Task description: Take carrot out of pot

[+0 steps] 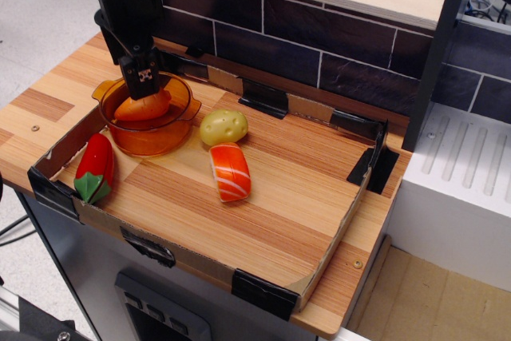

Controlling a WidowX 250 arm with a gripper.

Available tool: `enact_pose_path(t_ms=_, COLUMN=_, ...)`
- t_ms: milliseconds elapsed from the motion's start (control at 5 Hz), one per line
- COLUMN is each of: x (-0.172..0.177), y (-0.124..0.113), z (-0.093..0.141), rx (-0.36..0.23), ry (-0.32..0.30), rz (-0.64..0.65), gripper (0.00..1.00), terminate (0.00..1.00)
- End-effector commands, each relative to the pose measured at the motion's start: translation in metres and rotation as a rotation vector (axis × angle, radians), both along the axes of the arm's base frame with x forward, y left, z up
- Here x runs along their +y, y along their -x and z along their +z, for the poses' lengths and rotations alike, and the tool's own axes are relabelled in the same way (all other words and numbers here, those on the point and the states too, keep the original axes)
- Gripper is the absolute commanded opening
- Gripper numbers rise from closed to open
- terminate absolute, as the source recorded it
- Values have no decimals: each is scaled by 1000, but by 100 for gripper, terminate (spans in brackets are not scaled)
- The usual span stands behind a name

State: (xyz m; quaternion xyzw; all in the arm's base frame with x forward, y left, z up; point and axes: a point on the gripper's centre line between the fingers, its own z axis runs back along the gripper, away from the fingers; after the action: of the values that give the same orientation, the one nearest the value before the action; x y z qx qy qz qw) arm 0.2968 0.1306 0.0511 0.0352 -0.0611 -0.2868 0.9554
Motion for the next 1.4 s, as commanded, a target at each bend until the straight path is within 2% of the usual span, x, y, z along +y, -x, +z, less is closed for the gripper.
enact_pose_path(t_ms=0, x=-8, y=-5, z=6, rx=-31, ry=-21, rz=-23, gripper=100, terminate=0)
enact_pose_path(t_ms=400, x=-17, y=-11, z=-9, rx=-13, ry=-42, rz=0, gripper=100, terminate=0)
enact_pose_path(t_ms=1000, x=-21, y=-5, z=-29, rx=-2, ry=-60, rz=-10, gripper=100, terminate=0)
enact_pose_path(t_ms=1200, x=-19, y=-5, z=-28, rx=5, ry=-55, rz=11, gripper=0, terminate=0)
